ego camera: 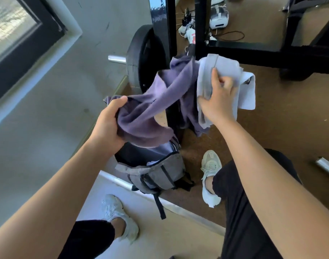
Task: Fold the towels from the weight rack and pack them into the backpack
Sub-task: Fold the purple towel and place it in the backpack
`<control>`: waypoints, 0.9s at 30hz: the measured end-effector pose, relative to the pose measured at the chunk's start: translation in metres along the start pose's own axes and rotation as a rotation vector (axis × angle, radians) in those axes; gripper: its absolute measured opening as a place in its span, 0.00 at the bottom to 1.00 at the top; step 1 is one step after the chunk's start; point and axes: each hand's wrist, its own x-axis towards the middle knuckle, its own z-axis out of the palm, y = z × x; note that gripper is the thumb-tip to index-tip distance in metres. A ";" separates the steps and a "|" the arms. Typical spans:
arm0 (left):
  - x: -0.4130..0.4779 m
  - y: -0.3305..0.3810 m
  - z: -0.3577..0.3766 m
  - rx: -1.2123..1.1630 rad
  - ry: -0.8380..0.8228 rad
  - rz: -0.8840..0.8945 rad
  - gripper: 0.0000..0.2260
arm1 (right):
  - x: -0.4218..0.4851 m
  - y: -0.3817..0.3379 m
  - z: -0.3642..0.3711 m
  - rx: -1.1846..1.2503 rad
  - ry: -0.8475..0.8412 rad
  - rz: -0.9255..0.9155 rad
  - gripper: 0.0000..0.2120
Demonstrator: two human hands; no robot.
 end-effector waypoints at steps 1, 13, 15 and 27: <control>-0.006 -0.001 -0.008 0.022 0.013 0.000 0.11 | -0.001 -0.001 0.001 -0.012 -0.002 0.007 0.40; -0.058 -0.021 -0.055 0.489 -0.328 -0.038 0.05 | -0.088 -0.074 0.026 0.521 -0.466 -0.312 0.34; -0.066 -0.022 -0.067 0.557 -0.437 -0.127 0.05 | -0.112 -0.088 0.030 0.663 -0.944 -0.314 0.35; -0.090 -0.076 -0.138 0.746 -0.243 0.041 0.12 | -0.153 -0.112 0.041 0.550 -1.132 -0.343 0.09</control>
